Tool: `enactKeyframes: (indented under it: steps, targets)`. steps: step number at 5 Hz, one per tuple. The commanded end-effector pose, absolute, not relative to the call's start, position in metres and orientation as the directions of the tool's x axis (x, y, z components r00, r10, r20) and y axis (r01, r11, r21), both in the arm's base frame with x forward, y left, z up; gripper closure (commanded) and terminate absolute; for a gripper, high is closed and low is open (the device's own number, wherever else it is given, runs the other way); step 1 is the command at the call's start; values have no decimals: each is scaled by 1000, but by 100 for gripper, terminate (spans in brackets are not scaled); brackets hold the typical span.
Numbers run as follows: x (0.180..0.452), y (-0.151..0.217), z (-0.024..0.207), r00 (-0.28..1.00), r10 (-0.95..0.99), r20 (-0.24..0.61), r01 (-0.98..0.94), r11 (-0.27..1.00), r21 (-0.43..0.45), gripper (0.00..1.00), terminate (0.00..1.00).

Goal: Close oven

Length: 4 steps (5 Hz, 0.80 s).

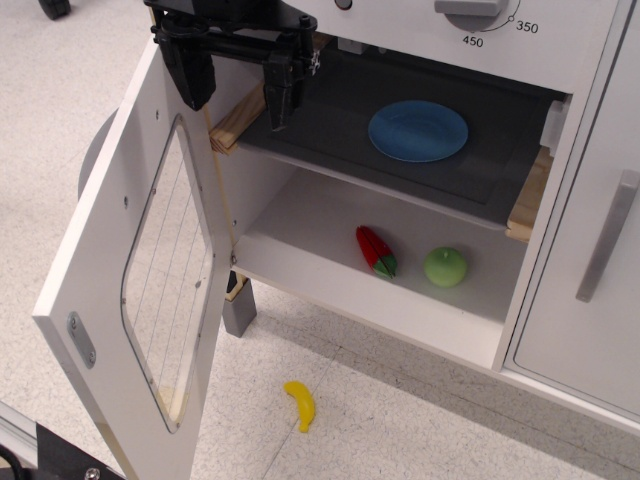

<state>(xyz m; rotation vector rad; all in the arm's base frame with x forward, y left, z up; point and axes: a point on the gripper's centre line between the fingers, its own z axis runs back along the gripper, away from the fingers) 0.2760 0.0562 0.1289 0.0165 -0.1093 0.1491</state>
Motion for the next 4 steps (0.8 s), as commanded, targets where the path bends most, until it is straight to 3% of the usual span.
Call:
enactKeyframes:
  steps: [1,2,3,4]
  targets:
    - [276,56,129,983,147,110,-149,989,8,0,0]
    - [260,75,148,989,95,114,-101,994,43,0,0]
    - [241,106,165,975,122,184,-131,991,35,0,0]
    - [227,133,160,964,161,213,-191,973,132,0,0]
